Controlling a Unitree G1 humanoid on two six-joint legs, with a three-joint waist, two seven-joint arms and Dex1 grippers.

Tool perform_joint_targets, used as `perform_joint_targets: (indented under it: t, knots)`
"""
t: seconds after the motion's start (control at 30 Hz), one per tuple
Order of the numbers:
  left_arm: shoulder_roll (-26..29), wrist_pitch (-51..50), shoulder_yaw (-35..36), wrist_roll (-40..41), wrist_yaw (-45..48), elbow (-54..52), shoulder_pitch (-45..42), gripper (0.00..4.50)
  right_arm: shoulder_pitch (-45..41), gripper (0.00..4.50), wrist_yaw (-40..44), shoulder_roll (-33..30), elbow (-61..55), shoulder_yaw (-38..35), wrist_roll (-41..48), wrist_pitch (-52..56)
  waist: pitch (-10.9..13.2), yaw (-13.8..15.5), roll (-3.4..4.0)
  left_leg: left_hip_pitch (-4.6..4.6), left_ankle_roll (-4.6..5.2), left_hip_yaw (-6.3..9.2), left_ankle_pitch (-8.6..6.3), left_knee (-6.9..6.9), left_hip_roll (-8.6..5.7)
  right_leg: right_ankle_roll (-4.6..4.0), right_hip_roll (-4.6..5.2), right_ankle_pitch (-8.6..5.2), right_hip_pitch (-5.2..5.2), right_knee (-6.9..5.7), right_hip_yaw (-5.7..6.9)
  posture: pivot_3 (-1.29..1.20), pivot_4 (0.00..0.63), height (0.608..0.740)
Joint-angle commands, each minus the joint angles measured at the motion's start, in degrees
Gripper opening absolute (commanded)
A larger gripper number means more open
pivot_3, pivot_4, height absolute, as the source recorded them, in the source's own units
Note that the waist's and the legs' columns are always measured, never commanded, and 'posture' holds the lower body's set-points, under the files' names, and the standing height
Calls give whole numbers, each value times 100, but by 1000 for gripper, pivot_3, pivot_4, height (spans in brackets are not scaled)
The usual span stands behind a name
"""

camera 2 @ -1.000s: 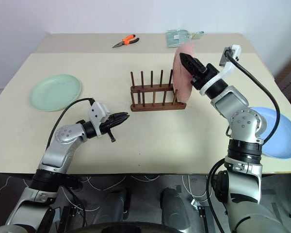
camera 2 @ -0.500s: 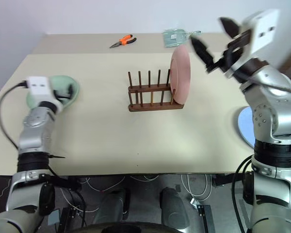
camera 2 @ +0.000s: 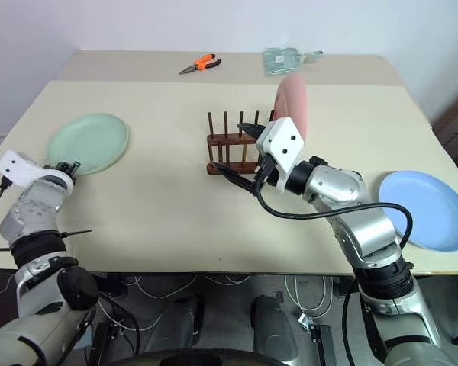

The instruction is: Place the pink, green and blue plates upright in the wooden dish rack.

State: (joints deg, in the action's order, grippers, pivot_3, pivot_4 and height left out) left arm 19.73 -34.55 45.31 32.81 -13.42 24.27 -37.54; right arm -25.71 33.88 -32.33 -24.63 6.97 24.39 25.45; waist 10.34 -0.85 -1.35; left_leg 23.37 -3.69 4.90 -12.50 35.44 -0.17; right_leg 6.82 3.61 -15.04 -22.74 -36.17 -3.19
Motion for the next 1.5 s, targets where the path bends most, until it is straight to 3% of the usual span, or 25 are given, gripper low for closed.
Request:
perform_joint_targets:
  t: [0.03,0.13,0.3,0.43,0.63,0.73,0.93,1.03,1.1,1.17,1.27,1.33,1.43,1.5]
  knots:
    - [39,134,-199,132,284,-170,-135,33,-66,4500,73,-28,-80,-193,-6,60,0,0,0,0,0,-1,0,0,0,0,0,0,0,1,0,0,150,740]
    - [-62,348,-924,130,1165,-934,-154,33,-152,4500,57,-129,-32,-22,-491,-141,4,23,-9,2,-1,0,1,0,-1,-1,0,0,1,4,2,0,150,740]
    - [-237,275,-2021,-33,1752,-1930,-206,33,-329,4500,132,-155,149,532,-1472,-654,4,7,-20,6,-10,-2,5,-2,-2,-1,3,0,-1,8,2,0,150,740]
    - [-433,10,-3251,-270,1967,-2991,-361,33,-1059,4500,-343,-64,1104,1532,-3398,-1611,5,-28,-19,3,-16,-4,8,-6,-1,-2,1,1,-5,5,0,0,150,740]
    - [-751,-388,-3264,141,1779,-3616,-346,33,-1496,4500,-918,151,2073,1831,-4595,-2458,5,-44,-19,0,-19,-4,11,-23,1,-3,-1,1,-14,2,-1,0,150,740]
    - [-785,-477,-3275,171,1773,-3726,-299,0,-1537,3208,-1074,212,2308,1827,-4976,-2647,5,-20,-19,2,-19,-3,11,-21,1,-3,-1,1,-13,2,-1,0,150,740]
    - [-835,-550,-3058,275,1740,-3643,-226,0,-1490,206,-1161,323,2393,1670,-5255,-2876,5,-7,-19,2,-19,-3,11,-19,-1,-3,1,1,-9,5,-1,0,150,740]
    - [-946,-519,-2828,616,1763,-3592,-299,944,-1505,0,-1261,324,2458,1700,-5517,-3082,5,-11,-19,2,-19,-3,11,-19,-1,-3,1,1,-8,4,-1,0,150,740]
    - [-1040,-404,-2596,816,1632,-3524,-451,1905,-1506,0,-1316,364,2472,1686,-5601,-3142,5,-10,-19,1,-20,-2,11,-18,0,-3,0,1,-8,4,-1,0,150,740]
    - [-1104,46,-2237,859,1402,-3404,-697,2761,-1486,0,-1390,383,2464,1634,-5639,-3190,5,-7,-19,2,-20,-2,12,-18,0,-3,0,2,-8,4,0,0,150,740]
    - [-747,980,-1730,341,1125,-2935,-922,2761,-1319,0,-1584,504,2246,1202,-5277,-3156,6,-28,-21,1,-21,-2,12,-17,0,-4,-1,2,-10,4,-1,0,150,740]
    - [-231,1429,-1902,-309,1357,-2660,-738,2761,-1123,0,-1563,672,1953,775,-4684,-3127,5,-44,-18,-2,-21,-3,12,-22,0,-4,-2,2,-10,4,-1,0,150,740]
    - [480,1877,-2710,-1115,2245,-2366,-49,2761,-719,0,-1141,1258,1124,96,-2898,-2492,4,-35,-17,-5,-20,-4,12,-30,0,-4,-2,2,-9,3,-3,0,150,740]
    - [709,2132,-3302,-1398,2977,-2386,517,2761,-479,0,-1017,1775,424,-392,-1351,-1391,4,10,-13,-5,-20,-2,12,-32,0,-5,-2,2,-2,4,-1,0,150,740]
